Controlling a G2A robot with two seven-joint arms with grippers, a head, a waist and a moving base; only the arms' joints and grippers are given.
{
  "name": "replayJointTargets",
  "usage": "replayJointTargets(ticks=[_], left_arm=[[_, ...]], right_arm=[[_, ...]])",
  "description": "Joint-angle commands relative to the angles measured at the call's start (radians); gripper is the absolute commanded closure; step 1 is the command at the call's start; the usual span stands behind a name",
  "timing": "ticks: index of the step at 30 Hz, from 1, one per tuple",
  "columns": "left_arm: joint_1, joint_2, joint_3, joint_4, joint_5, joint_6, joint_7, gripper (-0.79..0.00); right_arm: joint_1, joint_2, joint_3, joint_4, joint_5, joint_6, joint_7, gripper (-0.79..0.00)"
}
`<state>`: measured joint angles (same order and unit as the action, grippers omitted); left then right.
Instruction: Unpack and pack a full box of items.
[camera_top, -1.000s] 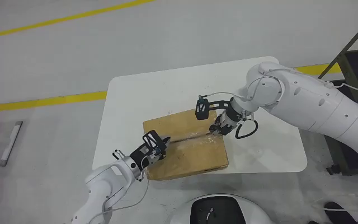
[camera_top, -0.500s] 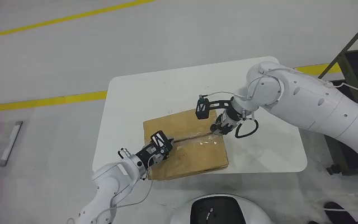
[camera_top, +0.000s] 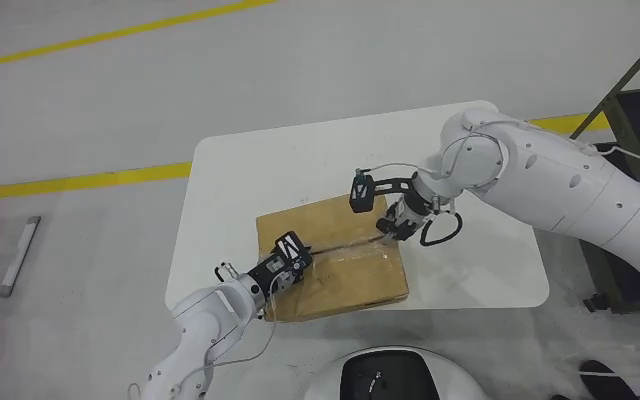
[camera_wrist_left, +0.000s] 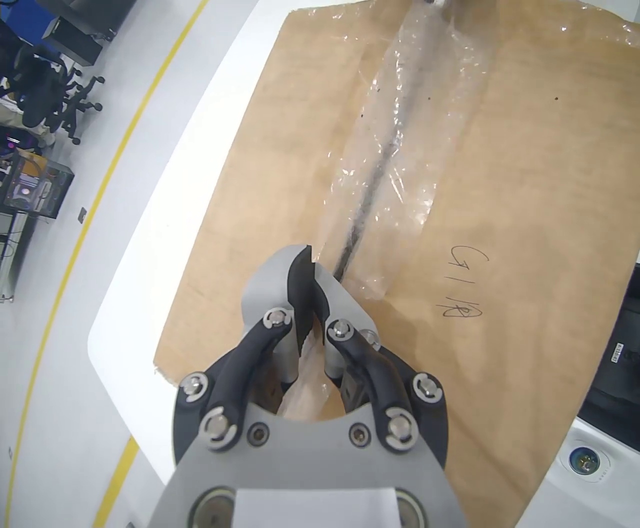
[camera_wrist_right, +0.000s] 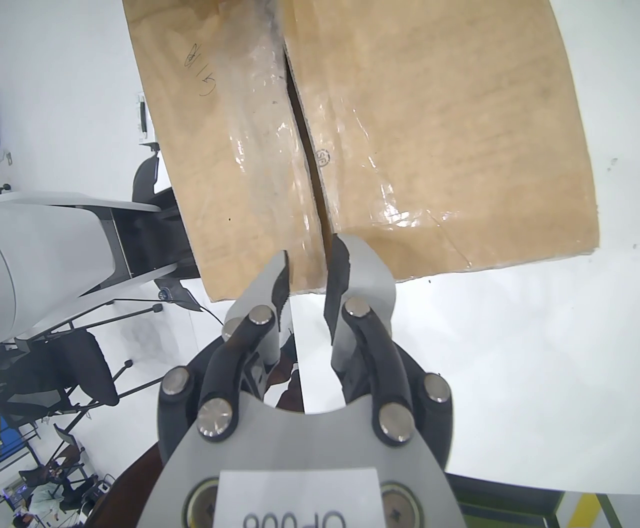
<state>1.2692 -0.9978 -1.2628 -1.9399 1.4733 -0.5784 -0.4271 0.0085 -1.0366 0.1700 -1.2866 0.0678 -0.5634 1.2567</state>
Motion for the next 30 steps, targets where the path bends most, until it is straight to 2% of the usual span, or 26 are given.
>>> replayJointTargets(ticks=[1, 2, 4, 6, 8, 9, 10, 11, 12, 13, 14, 15, 19, 23, 30], left_arm=[[0.0, 0.0, 0.001, 0.001, 0.0, 0.0, 0.0, 0.0], [0.0, -0.001, 0.001, 0.001, 0.001, 0.0, 0.0, 0.0], [0.001, -0.001, 0.001, 0.0, 0.002, 0.001, 0.0, 0.0], [0.003, -0.001, 0.0, -0.003, 0.001, 0.001, 0.002, 0.0], [0.004, -0.001, -0.002, -0.006, 0.001, 0.003, 0.005, 0.0], [0.005, -0.002, -0.003, -0.008, -0.001, 0.004, 0.007, 0.0], [0.006, -0.002, -0.004, -0.011, -0.002, 0.006, 0.009, 0.0], [0.007, -0.002, -0.004, -0.014, -0.003, 0.007, 0.012, -0.015], [0.009, -0.002, -0.006, -0.017, -0.005, 0.008, 0.015, -0.08], [0.011, -0.002, -0.007, -0.018, -0.005, 0.008, 0.016, -0.08], [0.012, -0.002, -0.011, -0.024, -0.007, 0.011, 0.02, -0.536], [0.016, -0.002, -0.015, -0.028, -0.011, 0.01, 0.021, -0.785], [0.03, 0.0, -0.036, -0.047, -0.026, 0.01, 0.026, -0.785], [0.053, 0.003, -0.069, -0.07, -0.025, 0.021, 0.04, -0.785], [0.125, 0.012, -0.221, -0.105, -0.083, 0.086, 0.06, -0.785]], right_arm=[[0.008, 0.008, 0.0, -0.002, -0.002, 0.0, 0.0, -0.425], [0.012, 0.013, 0.0, -0.006, -0.008, 0.0, 0.0, -0.505], [0.018, 0.026, 0.007, -0.01, -0.017, -0.008, -0.008, -0.486], [0.019, 0.043, 0.021, -0.014, -0.035, -0.022, -0.022, -0.425], [0.018, 0.063, 0.051, -0.029, -0.067, -0.031, -0.058, -0.336], [0.01, 0.074, 0.065, -0.043, -0.093, -0.034, -0.088, -0.249], [0.002, 0.087, 0.082, -0.061, -0.127, -0.034, -0.127, -0.028], [-0.01, 0.099, 0.098, -0.085, -0.165, -0.037, -0.171, 0.0], [-0.027, 0.112, 0.117, -0.112, -0.204, -0.043, -0.231, 0.0], [-0.049, 0.126, 0.128, -0.131, -0.239, -0.042, -0.262, 0.0], [-0.057, 0.139, 0.158, -0.177, -0.296, -0.049, -0.342, 0.0], [-0.086, 0.153, 0.177, -0.209, -0.358, -0.043, -0.413, 0.0], [-0.195, 0.203, 0.24, -0.317, -0.524, 0.02, -0.592, 0.0], [-0.301, 0.238, 0.298, -0.35, -0.554, 0.026, -0.755, 0.0], [-0.301, 0.238, 0.298, -0.35, -0.554, 0.026, -0.755, 0.0]])
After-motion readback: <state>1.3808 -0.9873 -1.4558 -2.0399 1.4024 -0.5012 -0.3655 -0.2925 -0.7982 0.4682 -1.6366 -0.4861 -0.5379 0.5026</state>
